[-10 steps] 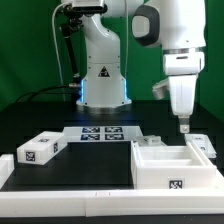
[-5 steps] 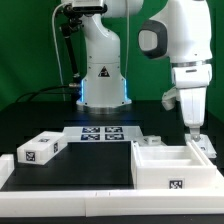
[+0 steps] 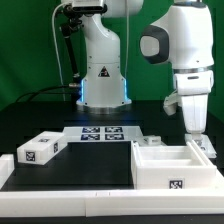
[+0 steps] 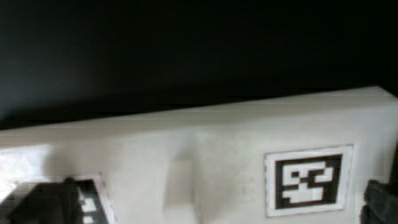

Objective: Assemble cabinet

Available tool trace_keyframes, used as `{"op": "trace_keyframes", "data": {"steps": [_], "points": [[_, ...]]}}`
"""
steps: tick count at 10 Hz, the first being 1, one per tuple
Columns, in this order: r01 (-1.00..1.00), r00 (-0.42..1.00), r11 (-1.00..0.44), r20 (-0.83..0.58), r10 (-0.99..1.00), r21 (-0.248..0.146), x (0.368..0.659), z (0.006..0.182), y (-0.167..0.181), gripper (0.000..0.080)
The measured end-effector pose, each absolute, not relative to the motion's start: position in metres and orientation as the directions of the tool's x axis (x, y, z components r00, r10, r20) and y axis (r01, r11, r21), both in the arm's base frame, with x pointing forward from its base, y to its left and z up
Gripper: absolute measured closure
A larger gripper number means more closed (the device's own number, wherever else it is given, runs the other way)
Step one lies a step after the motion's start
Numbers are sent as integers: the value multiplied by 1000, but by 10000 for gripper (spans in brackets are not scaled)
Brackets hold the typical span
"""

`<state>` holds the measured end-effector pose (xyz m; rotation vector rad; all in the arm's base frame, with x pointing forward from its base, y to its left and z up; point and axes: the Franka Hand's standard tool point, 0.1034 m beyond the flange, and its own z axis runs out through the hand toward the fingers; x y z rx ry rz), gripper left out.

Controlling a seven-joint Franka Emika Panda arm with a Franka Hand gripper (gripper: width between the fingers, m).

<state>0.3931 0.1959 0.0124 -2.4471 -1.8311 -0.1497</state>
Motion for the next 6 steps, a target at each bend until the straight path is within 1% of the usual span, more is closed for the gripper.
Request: {"op": "trace_keyframes", "data": {"steps": [1, 2, 3, 4, 5, 6], "points": [[960, 280, -282, 126, 952, -8, 393, 12, 196, 125], [960, 280, -281, 126, 952, -8, 392, 12, 196, 263], [960, 280, -281, 126, 952, -8, 392, 12, 197, 263], [960, 280, -281, 126, 952, -8, 392, 12, 198, 446], [960, 280, -281, 126, 952, -8, 392, 12, 198, 580], [960, 279, -281, 126, 952, -8, 392, 12, 198, 580]]}}
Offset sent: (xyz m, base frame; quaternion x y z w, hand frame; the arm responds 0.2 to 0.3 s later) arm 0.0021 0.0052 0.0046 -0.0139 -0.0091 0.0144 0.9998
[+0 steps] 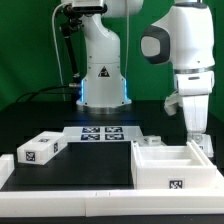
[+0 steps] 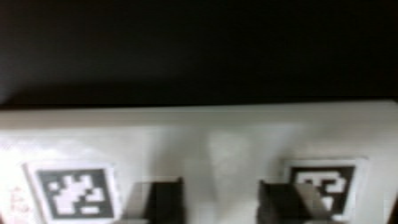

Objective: Assemble cabinet

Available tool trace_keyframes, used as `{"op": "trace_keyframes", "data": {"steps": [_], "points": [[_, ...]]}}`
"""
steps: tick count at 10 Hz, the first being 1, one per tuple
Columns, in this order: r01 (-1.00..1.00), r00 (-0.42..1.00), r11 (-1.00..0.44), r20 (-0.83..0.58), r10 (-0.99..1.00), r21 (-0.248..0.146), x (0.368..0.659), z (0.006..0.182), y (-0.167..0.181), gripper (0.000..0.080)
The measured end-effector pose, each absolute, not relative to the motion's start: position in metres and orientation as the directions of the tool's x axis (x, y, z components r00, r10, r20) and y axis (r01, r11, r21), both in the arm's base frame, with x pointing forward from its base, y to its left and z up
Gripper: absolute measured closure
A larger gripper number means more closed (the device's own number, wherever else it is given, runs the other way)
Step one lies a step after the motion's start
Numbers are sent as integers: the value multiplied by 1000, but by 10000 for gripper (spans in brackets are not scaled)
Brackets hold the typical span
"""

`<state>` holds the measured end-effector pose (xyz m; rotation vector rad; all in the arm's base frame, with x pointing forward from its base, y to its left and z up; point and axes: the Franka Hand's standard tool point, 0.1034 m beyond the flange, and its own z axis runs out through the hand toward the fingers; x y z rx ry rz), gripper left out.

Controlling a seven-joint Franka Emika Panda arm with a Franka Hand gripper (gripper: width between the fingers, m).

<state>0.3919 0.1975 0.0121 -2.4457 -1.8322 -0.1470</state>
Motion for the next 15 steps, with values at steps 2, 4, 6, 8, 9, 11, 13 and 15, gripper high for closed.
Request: {"op": "trace_keyframes", "data": {"steps": [2, 4, 6, 8, 9, 11, 13, 15], "points": [[960, 279, -281, 126, 952, -8, 392, 12, 197, 733], [970, 241, -242, 115, 964, -2, 389, 15, 181, 732], [980, 197, -199, 86, 977, 10, 394, 32, 158, 732], [985, 170, -172, 63, 983, 28, 404, 49, 133, 732], [986, 160, -162, 56, 986, 31, 407, 53, 124, 732], [983, 176, -179, 57, 983, 40, 414, 58, 118, 732], [983, 178, -180, 56, 983, 36, 413, 56, 117, 732], [990, 131, -134, 55, 990, 48, 423, 60, 116, 731]]}}
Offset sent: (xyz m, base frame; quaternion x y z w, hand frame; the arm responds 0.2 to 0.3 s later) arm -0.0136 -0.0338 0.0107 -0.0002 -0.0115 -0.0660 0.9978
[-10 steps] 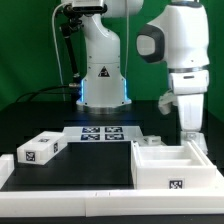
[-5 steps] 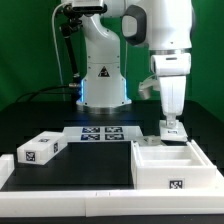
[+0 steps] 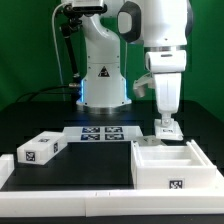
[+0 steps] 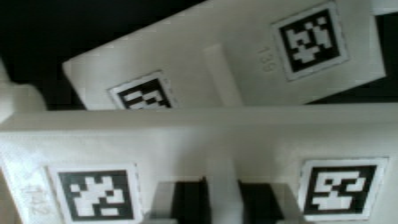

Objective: Assemble cabinet

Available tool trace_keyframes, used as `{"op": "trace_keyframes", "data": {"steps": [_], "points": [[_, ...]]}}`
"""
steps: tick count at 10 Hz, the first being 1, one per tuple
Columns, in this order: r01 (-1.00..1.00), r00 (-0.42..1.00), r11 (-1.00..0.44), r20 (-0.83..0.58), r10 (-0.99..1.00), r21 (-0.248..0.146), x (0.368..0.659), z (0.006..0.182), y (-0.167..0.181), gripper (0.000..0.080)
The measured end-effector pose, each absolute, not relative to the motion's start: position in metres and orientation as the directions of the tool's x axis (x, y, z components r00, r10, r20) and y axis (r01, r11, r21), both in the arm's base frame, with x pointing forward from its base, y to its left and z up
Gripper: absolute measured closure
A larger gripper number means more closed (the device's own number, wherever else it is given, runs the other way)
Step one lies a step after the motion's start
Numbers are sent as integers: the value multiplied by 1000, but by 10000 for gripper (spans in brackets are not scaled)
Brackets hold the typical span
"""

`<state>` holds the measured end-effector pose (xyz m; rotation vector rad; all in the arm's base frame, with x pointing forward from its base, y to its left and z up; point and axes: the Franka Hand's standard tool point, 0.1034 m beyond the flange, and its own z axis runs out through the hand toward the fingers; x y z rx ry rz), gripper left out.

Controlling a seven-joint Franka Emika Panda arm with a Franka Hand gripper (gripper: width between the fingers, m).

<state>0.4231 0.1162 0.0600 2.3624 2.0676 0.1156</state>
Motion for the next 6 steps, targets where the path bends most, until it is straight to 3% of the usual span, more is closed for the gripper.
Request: {"op": "trace_keyframes", "data": {"steps": [2, 6], "points": [[992, 101, -104, 58, 993, 66, 435, 66, 118, 731], [993, 100, -103, 58, 993, 65, 435, 65, 118, 731]]}}
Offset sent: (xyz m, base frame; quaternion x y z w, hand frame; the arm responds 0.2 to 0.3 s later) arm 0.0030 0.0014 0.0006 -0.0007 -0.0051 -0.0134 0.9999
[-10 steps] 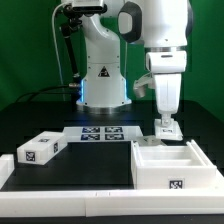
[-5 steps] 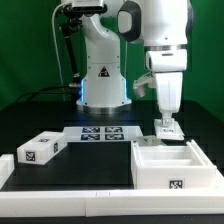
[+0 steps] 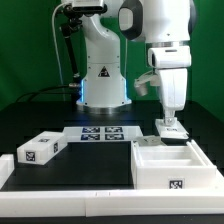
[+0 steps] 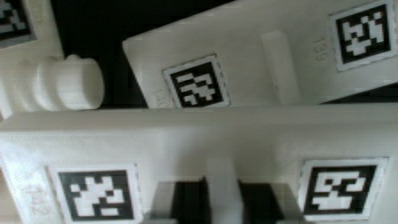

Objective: Assemble cabinet

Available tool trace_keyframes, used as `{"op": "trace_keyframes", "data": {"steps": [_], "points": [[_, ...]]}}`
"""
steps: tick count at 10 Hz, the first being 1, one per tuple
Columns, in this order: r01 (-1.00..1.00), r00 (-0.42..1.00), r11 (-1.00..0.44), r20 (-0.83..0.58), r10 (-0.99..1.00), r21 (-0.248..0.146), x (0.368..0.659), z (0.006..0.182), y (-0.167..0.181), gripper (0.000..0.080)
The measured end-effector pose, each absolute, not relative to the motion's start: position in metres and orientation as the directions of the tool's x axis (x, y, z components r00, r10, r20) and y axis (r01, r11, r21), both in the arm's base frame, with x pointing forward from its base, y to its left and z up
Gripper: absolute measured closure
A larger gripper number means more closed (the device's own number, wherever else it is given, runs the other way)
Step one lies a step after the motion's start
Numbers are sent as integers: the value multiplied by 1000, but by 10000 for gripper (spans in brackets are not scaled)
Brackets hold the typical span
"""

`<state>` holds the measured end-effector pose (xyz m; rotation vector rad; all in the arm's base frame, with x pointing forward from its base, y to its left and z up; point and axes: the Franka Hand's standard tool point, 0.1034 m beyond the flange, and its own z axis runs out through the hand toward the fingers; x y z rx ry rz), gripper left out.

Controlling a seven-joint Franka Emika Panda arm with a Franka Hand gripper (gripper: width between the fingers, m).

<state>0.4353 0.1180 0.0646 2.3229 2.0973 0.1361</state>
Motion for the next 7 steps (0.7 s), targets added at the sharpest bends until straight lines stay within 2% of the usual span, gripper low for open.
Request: {"op": "trace_keyframes", "data": {"steps": [7], "points": [[992, 105, -110, 65, 992, 64, 449, 61, 121, 731]]}}
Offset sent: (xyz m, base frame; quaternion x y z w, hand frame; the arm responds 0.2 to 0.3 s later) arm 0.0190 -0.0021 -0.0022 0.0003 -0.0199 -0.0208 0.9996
